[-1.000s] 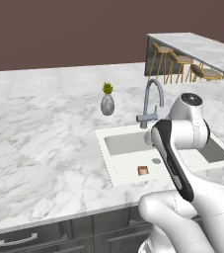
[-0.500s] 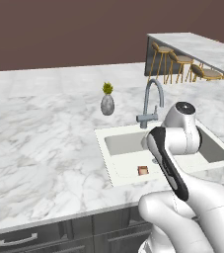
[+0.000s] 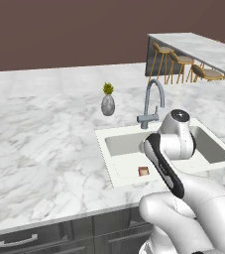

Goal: Pick up the sponge and bar soap from the sink, and place them back in the cabinet, and close the cabinet door.

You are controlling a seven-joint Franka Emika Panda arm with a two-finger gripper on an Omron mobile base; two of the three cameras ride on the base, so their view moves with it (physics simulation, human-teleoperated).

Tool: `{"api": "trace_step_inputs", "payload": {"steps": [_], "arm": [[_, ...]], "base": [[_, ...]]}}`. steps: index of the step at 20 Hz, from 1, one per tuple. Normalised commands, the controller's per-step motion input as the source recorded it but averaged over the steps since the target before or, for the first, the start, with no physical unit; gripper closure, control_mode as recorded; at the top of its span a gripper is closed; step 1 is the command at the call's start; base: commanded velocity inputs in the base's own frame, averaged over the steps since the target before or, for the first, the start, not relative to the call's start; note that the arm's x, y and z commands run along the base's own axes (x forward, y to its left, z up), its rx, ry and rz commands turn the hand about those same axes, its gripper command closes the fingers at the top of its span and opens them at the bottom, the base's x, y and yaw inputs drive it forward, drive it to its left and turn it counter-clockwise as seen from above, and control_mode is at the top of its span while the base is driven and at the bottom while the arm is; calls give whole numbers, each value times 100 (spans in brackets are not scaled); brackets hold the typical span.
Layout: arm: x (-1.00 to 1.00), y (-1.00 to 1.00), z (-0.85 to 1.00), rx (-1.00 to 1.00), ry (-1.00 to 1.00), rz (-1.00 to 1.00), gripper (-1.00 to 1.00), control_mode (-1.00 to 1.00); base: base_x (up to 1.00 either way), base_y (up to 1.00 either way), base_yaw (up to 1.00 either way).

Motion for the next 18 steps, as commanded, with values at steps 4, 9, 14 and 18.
{"api": "trace_step_inputs", "payload": {"steps": [4,9,14,18], "arm": [[26,0,-28,0,0,0,-100,-100],[23,0,-24,0,0,0,-100,-100],[21,0,-21,0,0,0,-100,-100],[19,-2,-18,0,0,0,-100,-100]], "base": [[0,0,0],[0,0,0],[0,0,0],[0,0,0]]}}
